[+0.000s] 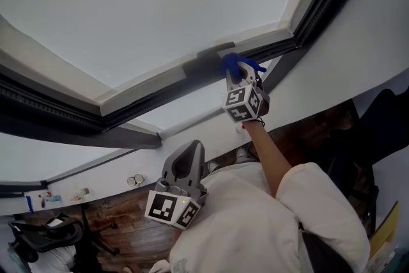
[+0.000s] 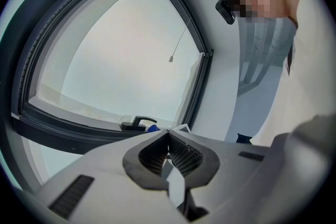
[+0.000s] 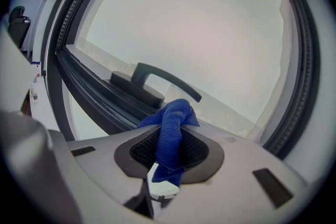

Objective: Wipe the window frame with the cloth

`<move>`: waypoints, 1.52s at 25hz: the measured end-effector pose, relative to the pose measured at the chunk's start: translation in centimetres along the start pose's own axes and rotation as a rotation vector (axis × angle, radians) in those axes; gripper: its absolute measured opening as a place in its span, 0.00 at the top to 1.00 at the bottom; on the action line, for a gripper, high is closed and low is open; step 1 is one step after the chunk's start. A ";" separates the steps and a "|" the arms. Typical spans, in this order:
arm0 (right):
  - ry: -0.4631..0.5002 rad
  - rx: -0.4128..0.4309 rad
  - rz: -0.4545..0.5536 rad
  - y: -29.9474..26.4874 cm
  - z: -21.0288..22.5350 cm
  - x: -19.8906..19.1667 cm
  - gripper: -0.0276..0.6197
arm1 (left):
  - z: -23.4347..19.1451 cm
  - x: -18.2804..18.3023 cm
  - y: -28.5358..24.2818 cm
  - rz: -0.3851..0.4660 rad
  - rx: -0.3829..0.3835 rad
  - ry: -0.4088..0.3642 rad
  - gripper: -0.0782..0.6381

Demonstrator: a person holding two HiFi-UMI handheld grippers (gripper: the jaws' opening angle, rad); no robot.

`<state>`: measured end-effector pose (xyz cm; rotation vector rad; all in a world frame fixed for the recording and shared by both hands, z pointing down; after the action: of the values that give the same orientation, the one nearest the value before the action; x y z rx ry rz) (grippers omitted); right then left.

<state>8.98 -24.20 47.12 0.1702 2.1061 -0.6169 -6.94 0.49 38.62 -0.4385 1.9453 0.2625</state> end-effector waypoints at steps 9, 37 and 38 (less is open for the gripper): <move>0.021 0.015 0.005 0.1 -2.0 0.9 0.83 | -1.0 0.1 0.3 0.003 -0.007 0.013 0.88; 0.108 0.099 0.072 0.5 -6.0 2.9 0.83 | -1.2 0.4 2.4 0.028 0.076 0.011 0.88; 0.110 0.103 0.078 0.5 -5.9 2.9 0.82 | -1.2 0.4 2.5 0.028 0.080 0.009 0.88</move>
<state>3.11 -21.19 47.40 0.3492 2.1628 -0.6836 -9.20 2.25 38.69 -0.3610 1.9648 0.1994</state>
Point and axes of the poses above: the fingertips, and each gripper's own axes: y backward along the fingers, z to its right, x out of its top, the point moved 9 cm from there along y, backward along the fingers, and after that the axes turned 5 degrees about z, right-handed, at the moved point
